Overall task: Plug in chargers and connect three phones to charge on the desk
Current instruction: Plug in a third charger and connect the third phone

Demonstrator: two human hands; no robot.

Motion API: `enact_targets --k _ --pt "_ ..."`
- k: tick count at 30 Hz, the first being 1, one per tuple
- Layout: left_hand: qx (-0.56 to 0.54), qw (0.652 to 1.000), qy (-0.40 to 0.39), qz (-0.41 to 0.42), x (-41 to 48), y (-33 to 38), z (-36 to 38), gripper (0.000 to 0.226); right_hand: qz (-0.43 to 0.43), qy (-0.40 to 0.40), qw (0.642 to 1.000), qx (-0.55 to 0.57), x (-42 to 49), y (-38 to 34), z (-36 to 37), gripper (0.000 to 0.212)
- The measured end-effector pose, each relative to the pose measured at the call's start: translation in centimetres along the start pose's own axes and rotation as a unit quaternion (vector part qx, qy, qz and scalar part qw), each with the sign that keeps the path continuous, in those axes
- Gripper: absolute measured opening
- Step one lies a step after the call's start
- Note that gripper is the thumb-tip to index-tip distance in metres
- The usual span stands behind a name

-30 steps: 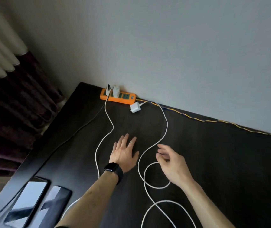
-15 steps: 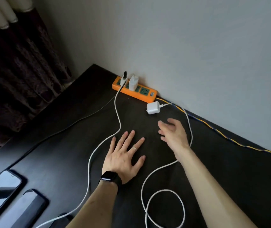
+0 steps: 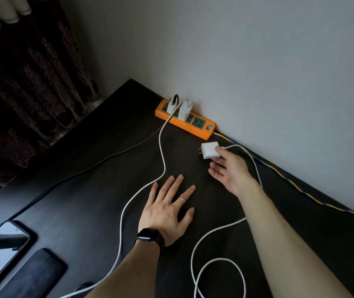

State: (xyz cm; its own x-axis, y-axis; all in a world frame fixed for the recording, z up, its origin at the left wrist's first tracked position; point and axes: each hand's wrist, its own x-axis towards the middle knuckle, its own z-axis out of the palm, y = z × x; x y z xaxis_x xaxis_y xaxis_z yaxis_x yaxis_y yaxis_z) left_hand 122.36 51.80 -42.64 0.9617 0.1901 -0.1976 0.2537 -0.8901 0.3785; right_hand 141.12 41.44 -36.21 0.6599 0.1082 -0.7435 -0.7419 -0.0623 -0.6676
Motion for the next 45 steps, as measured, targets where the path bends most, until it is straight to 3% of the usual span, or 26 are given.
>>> enact_targets --k 4,12,16,28,31,33,38,43,45 --pt "-0.007 1.000 0.004 -0.002 0.2 0.2 -0.3 0.060 0.041 -0.097 0.986 0.129 -0.9 0.1 -1.5 0.040" --pt "-0.011 1.000 -0.009 0.000 0.0 0.4 -0.4 0.061 -0.005 -0.151 0.961 0.230 -0.9 -1.4 -2.2 0.041" --pt "-0.015 1.000 -0.010 -0.002 0.2 0.3 -0.5 0.061 -0.055 -0.119 0.974 0.185 -0.8 -3.0 -1.3 0.030" --pt "-0.031 0.999 -0.005 0.002 0.6 0.3 -0.4 0.061 -0.200 -0.054 0.977 -0.055 2.6 -4.7 2.6 0.046" --pt "-0.032 0.999 -0.001 0.004 0.6 0.1 -0.6 0.061 -0.218 -0.042 0.969 -0.110 3.1 -5.0 4.1 0.028" --pt "-0.035 0.999 -0.005 0.004 0.4 0.0 -0.6 0.061 -0.241 -0.018 0.955 -0.170 3.6 -4.8 4.7 0.011" --pt "-0.040 0.999 -0.011 0.005 0.4 0.2 -0.7 0.061 -0.294 0.037 0.923 -0.246 4.5 -4.5 4.9 0.013" --pt "-0.040 0.999 -0.006 0.004 0.5 0.1 -0.7 0.061 -0.409 0.072 0.815 -0.405 4.4 -4.8 6.5 0.022" --pt "-0.036 0.999 -0.005 0.005 0.5 0.0 -0.6 0.061 -0.412 0.096 0.779 -0.464 4.4 -5.2 7.1 0.027"
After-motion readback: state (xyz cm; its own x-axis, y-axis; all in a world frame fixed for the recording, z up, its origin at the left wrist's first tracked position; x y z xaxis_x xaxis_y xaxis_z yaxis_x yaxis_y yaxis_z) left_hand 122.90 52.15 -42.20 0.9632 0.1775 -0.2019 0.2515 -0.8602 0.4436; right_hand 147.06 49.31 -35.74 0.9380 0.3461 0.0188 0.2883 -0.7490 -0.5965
